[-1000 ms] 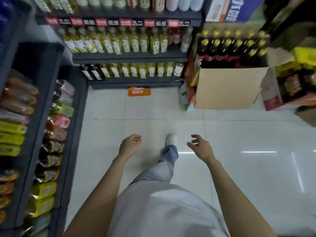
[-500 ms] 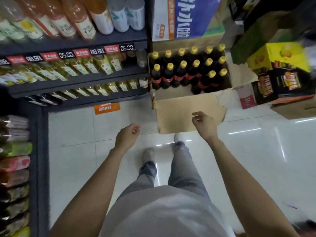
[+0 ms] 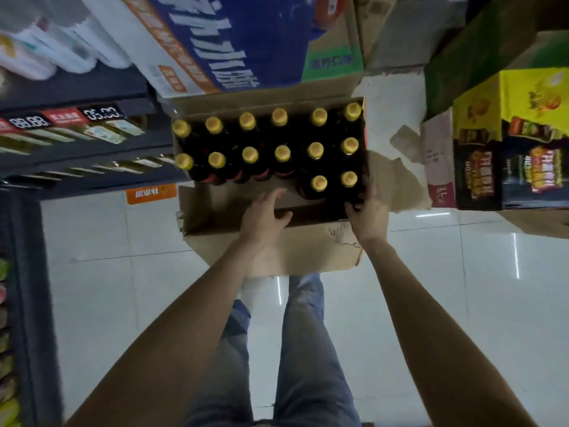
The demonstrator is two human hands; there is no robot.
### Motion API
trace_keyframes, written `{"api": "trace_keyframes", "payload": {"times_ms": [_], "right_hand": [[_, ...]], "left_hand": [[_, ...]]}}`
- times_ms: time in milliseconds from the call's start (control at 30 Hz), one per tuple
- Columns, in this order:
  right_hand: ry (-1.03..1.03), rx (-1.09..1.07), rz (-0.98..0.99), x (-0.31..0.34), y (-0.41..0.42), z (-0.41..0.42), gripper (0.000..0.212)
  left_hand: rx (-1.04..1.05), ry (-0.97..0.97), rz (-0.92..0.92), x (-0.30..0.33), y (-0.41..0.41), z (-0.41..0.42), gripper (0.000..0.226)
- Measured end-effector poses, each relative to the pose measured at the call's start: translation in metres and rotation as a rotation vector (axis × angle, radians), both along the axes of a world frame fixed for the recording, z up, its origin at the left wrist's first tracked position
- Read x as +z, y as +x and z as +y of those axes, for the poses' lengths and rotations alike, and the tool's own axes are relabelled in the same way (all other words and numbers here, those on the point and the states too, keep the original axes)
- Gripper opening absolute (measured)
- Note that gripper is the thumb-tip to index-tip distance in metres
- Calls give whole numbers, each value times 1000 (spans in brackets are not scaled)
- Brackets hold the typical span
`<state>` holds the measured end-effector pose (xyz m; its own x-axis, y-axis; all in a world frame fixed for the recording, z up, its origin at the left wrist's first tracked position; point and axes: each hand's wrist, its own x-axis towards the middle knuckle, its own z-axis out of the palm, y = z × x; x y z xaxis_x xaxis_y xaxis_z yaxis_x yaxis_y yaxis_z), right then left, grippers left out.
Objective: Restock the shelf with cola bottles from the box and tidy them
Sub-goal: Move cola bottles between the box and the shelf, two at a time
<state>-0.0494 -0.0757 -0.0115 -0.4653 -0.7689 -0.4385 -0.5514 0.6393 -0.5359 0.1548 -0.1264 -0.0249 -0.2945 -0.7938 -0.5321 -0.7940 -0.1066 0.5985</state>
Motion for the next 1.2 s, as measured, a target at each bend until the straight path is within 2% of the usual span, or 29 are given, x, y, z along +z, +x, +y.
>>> {"api": "trace_keyframes", "payload": {"times_ms": [267, 433, 600, 733, 833, 967, 1033, 1200], "right_hand": [[137, 264, 32, -34, -20, -36, 75], [180, 298, 172, -36, -12, -39, 69], [3, 333, 177, -28, -4, -28, 66], [-257, 295, 129, -1, 4, -22, 66], [-407, 348, 46, 33, 10, -23, 67], [-502, 488, -189, 94, 27, -26, 69], [-488, 555, -340, 123, 41, -28, 67], [-305, 662, -634, 169, 107, -21, 66]], "left_hand": [[116, 17, -14, -52, -66, -15, 79], [201, -72, -68, -54, -78, -10, 72], [268, -164, -27, -41, -55, -7, 69], [301, -283, 34, -11, -34, -2, 67], [338, -349, 82, 27, -17, 8, 69], [459, -361, 280, 84, 15, 31, 69], [543, -365, 364, 111, 35, 47, 70], [823, -465, 384, 164, 89, 98, 63]]}}
